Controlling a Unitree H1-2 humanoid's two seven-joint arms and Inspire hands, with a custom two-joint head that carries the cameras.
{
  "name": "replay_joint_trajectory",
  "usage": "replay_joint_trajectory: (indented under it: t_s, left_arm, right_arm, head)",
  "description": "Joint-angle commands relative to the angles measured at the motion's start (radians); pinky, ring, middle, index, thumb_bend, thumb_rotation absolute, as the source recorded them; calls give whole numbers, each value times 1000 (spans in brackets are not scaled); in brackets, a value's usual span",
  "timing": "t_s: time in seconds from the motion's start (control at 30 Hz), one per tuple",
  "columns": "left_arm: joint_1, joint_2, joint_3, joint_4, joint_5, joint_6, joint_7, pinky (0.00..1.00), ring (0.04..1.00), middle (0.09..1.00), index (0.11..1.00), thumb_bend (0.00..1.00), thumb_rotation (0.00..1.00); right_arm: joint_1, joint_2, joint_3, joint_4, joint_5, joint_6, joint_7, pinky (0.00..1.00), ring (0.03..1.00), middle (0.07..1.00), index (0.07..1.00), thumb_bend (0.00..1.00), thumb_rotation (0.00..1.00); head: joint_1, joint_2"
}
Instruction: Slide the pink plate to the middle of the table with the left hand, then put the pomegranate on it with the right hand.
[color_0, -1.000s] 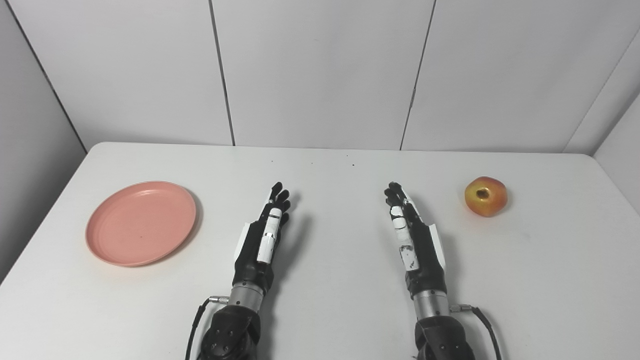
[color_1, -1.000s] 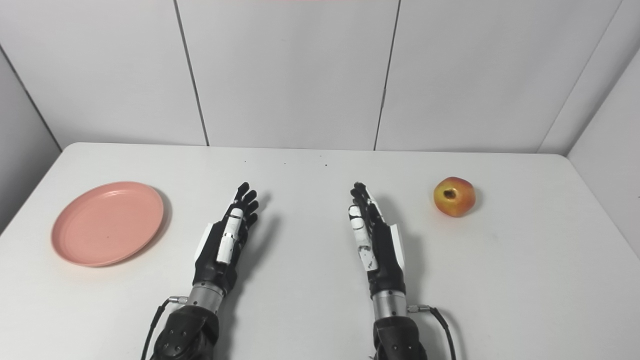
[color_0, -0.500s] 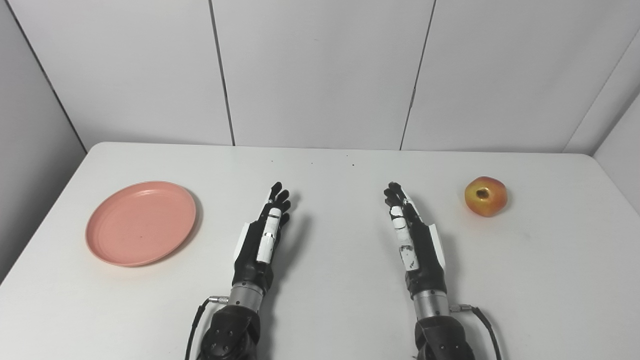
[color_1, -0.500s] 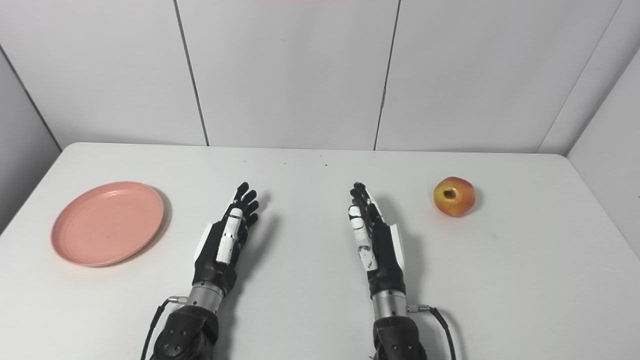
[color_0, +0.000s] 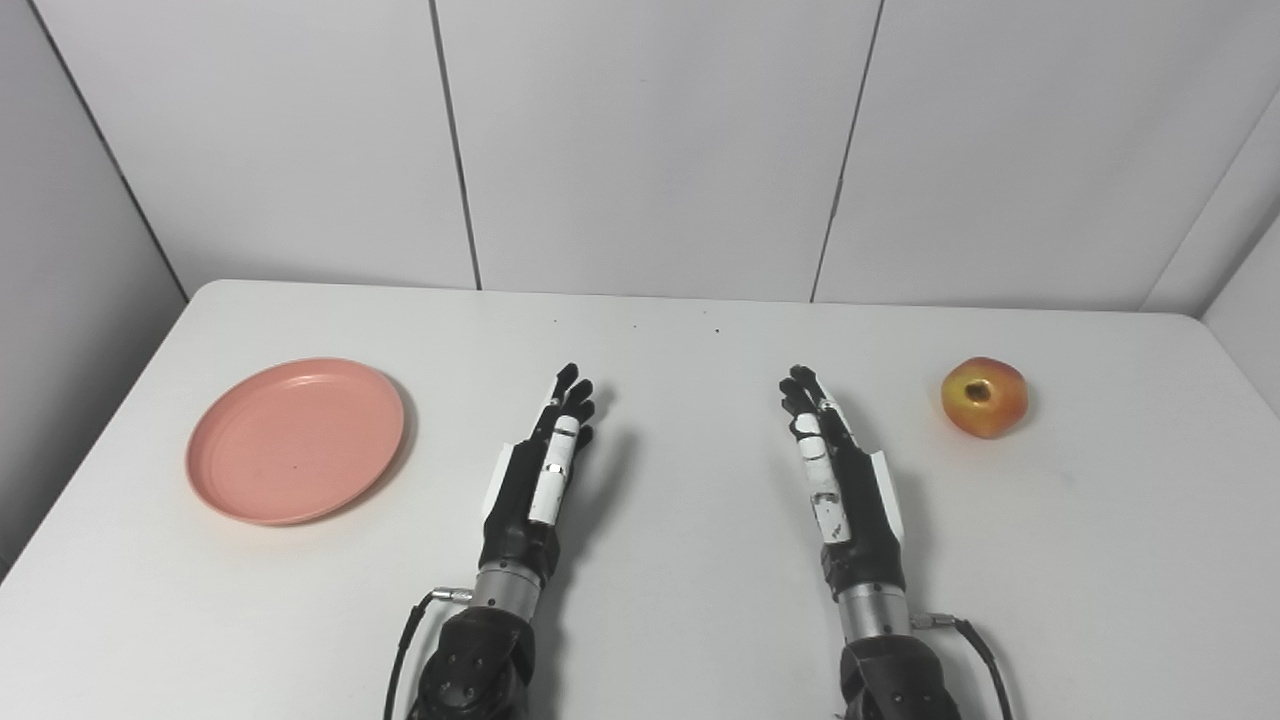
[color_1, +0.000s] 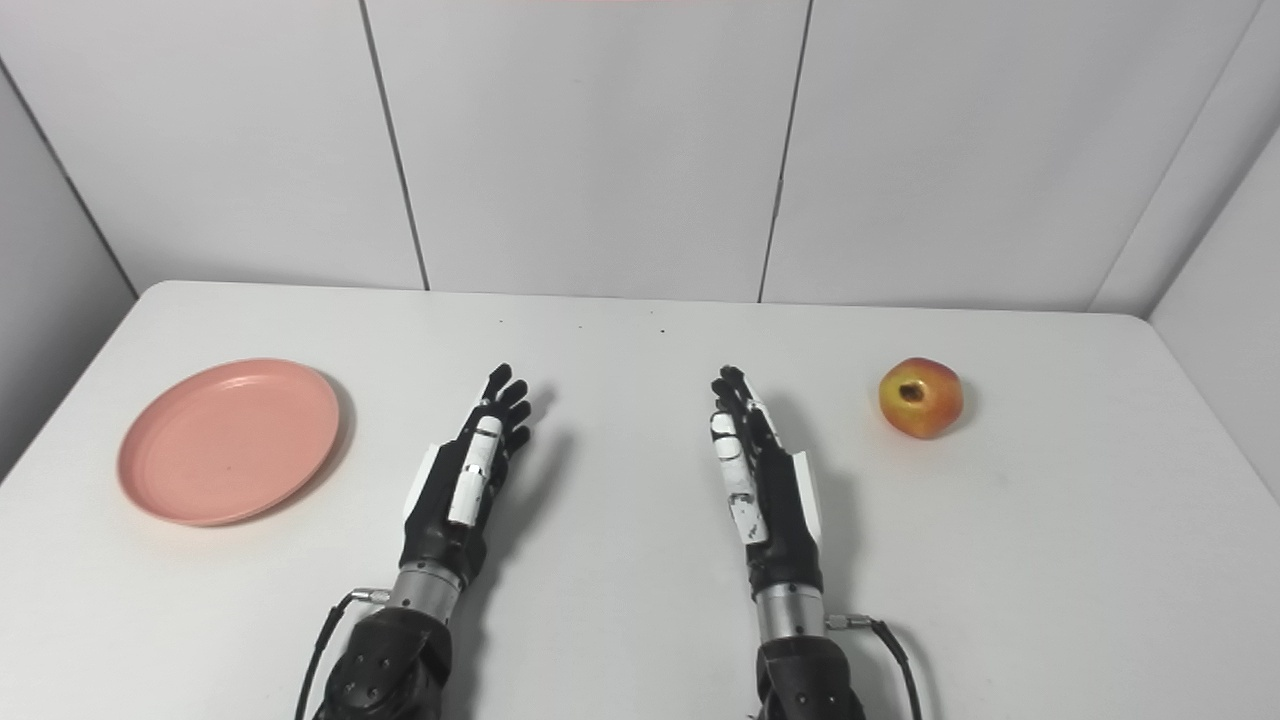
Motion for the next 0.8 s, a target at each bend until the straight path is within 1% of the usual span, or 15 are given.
replay_joint_trajectory:
  t_s: [0.0,0.03,0.07,0.1,0.13,0.17,0.2,0.27,0.4,0.47,0.57,0.6,0.63,0.77]
  left_arm:
    - [-17,-29,-16,24,25,-36,17,974,973,967,949,326,965]
    - [-18,-35,-18,34,31,-45,21,972,972,966,948,324,964]
    - [-21,-41,-20,47,37,-58,24,975,974,967,948,317,979]
    - [-23,-45,-22,57,42,-68,27,976,975,968,948,315,985]
    - [-25,-50,-23,69,43,-80,28,977,975,969,949,313,991]
    - [-27,-53,-24,78,44,-88,29,981,977,970,951,310,993]
    - [-29,-58,-23,89,40,-98,28,984,977,970,952,309,994]
    - [-33,-64,-22,107,34,-112,27,997,985,972,954,314,989]
    - [-40,-70,-19,129,31,-126,27,1000,992,975,958,307,987]
    - [-41,-71,-18,133,28,-129,24,1000,999,979,963,316,989]
    - [-43,-69,-16,139,29,-136,24,1000,997,976,963,320,992]
    - [-43,-69,-16,141,30,-136,25,1000,994,975,960,312,998]
    - [-43,-68,-16,142,31,-136,27,1000,992,973,957,310,999]
    - [-42,-65,-16,149,36,-154,29,1000,987,968,950,310,1000]
  right_arm:
    - [17,-34,-17,27,19,-48,16,951,913,894,909,593,1000]
    - [17,-39,-20,31,26,-54,20,951,911,892,910,589,1000]
    - [16,-46,-23,38,34,-60,24,955,910,891,910,586,1000]
    - [16,-50,-25,42,39,-65,26,957,910,890,910,585,1000]
    - [15,-57,-26,47,45,-71,33,958,910,890,911,584,1000]
    - [15,-62,-26,50,51,-75,37,961,915,893,915,578,1000]
    - [16,-67,-27,52,58,-75,41,963,917,895,918,575,1000]
    - [17,-73,-28,56,68,-78,47,973,921,895,919,569,1000]
    - [16,-83,-28,69,76,-93,54,996,925,898,920,561,1000]
    - [17,-84,-27,72,76,-98,52,992,922,896,916,574,1000]
    - [15,-84,-26,78,76,-100,51,993,926,896,916,568,1000]
    - [14,-83,-26,79,78,-103,49,966,919,893,911,569,1000]
    - [15,-82,-26,80,78,-104,49,961,917,892,909,566,1000]
    - [16,-81,-24,81,76,-108,49,966,919,895,913,559,1000]
  head:
    - [38,-14]
    - [43,-16]
    - [68,-28]
    - [72,-29]
    - [92,-39]
    - [92,-39]
    - [105,-49]
    - [115,-56]
    - [115,-61]
    - [112,-63]
    - [109,-69]
    - [109,-69]
    - [108,-72]
    - [108,-75]
